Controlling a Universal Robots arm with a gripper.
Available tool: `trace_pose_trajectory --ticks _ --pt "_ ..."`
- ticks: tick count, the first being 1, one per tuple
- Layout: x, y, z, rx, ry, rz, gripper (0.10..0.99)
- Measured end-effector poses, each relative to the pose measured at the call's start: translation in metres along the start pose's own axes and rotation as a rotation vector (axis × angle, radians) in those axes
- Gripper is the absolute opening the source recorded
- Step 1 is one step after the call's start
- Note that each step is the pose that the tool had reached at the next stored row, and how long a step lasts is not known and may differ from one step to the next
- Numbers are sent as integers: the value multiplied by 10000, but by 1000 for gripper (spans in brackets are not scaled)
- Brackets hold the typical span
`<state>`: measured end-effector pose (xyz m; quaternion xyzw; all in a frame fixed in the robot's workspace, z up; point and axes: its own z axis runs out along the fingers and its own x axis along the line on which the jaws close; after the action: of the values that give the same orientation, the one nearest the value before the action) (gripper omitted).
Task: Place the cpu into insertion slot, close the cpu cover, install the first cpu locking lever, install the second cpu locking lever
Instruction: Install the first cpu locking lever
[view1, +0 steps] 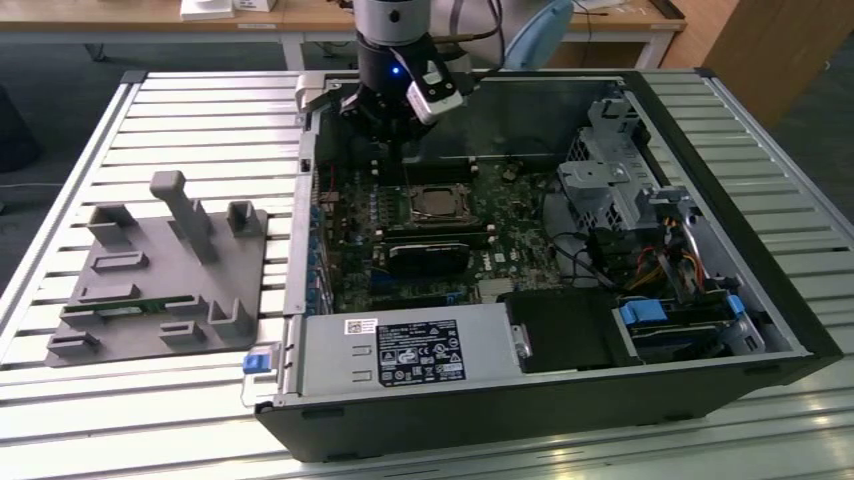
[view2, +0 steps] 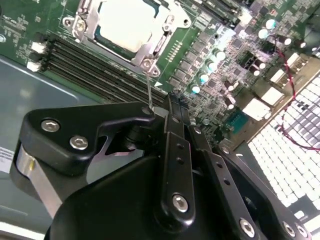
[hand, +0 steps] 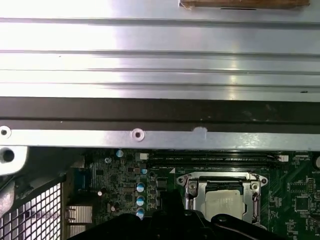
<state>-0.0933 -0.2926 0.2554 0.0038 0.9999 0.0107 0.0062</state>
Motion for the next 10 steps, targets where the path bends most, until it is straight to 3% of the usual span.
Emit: trace_pose_trajectory --ticks 10 --pt "-196 25 11 0 1 -2 118"
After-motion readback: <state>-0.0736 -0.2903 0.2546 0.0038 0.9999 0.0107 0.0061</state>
